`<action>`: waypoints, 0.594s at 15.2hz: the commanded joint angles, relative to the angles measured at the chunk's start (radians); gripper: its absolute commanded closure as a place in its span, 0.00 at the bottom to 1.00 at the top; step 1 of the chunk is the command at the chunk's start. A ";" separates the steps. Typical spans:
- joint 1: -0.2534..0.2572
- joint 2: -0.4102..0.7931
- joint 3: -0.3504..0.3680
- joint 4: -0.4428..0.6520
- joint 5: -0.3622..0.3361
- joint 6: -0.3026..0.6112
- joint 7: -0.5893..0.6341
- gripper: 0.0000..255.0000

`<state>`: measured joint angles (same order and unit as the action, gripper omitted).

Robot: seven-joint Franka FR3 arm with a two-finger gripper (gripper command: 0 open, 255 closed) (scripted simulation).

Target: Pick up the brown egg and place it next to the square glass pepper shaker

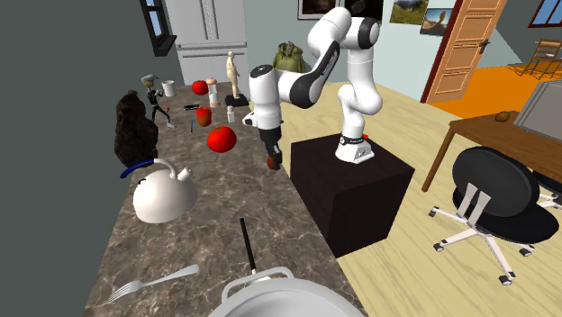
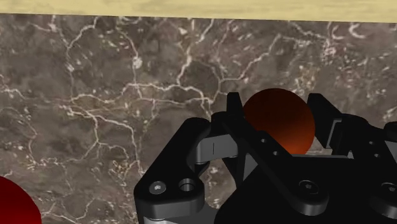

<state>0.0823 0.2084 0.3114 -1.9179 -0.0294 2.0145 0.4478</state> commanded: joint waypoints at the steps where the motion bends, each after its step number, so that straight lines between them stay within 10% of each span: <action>1: -0.002 -0.013 0.001 0.011 0.005 -0.024 -0.003 1.00; 9: -0.004 -0.049 0.003 0.076 0.017 -0.123 -0.008 1.00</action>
<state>0.0782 0.1648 0.3140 -1.8494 -0.0146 1.9043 0.4393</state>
